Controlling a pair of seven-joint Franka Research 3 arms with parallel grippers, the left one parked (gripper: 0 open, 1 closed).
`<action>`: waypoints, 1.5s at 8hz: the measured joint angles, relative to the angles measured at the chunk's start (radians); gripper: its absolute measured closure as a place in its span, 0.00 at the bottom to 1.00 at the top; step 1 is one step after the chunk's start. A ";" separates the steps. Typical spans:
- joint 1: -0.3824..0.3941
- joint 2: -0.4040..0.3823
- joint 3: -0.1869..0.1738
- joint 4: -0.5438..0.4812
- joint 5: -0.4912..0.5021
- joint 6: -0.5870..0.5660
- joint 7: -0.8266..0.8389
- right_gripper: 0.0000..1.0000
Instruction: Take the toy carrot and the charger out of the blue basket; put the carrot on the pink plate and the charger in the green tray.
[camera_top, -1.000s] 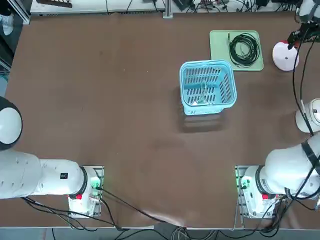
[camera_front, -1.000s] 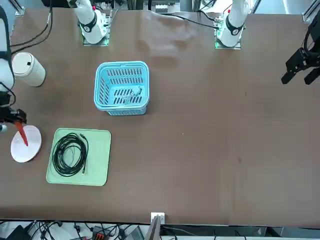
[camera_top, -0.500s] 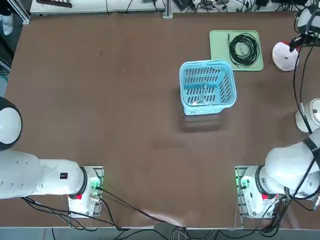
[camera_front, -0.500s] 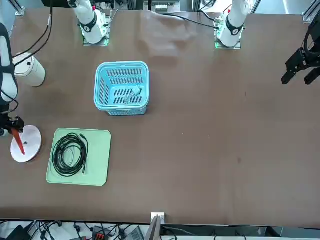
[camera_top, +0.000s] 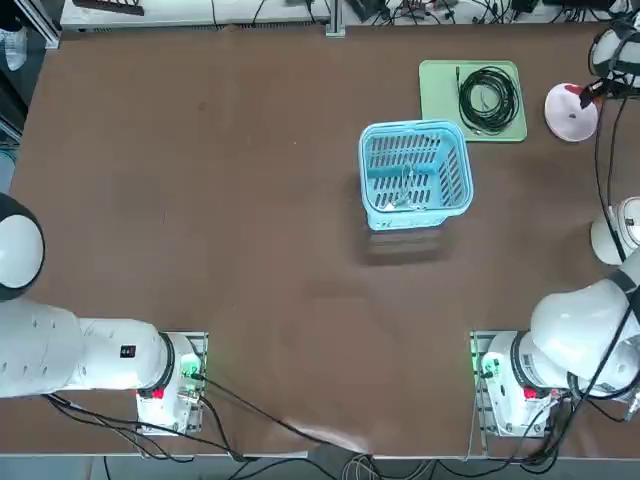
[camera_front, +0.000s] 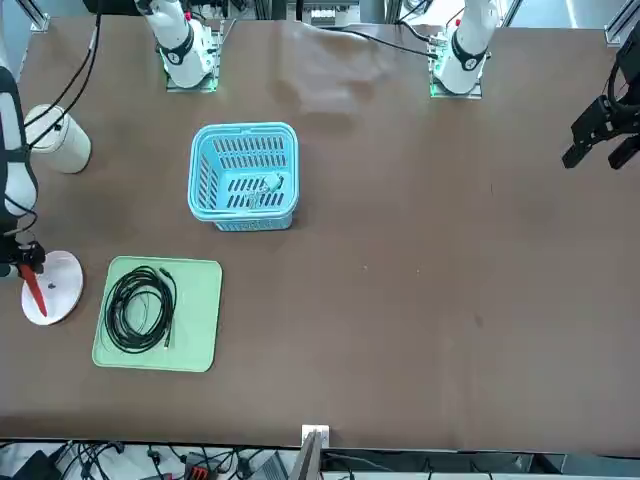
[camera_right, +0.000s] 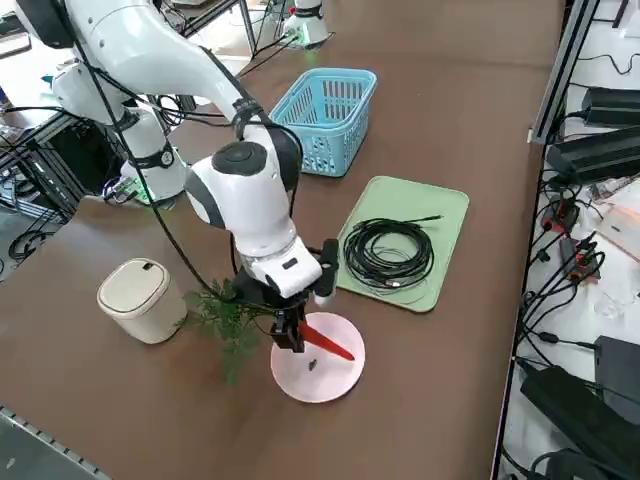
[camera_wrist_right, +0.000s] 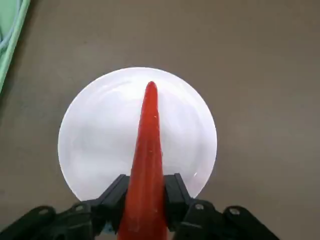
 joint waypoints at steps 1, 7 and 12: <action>0.000 0.002 0.002 0.000 0.000 0.001 0.000 0.63; 0.000 0.018 0.003 0.000 0.000 0.034 -0.001 0.57; 0.000 0.020 0.003 0.003 0.007 0.037 -0.001 0.00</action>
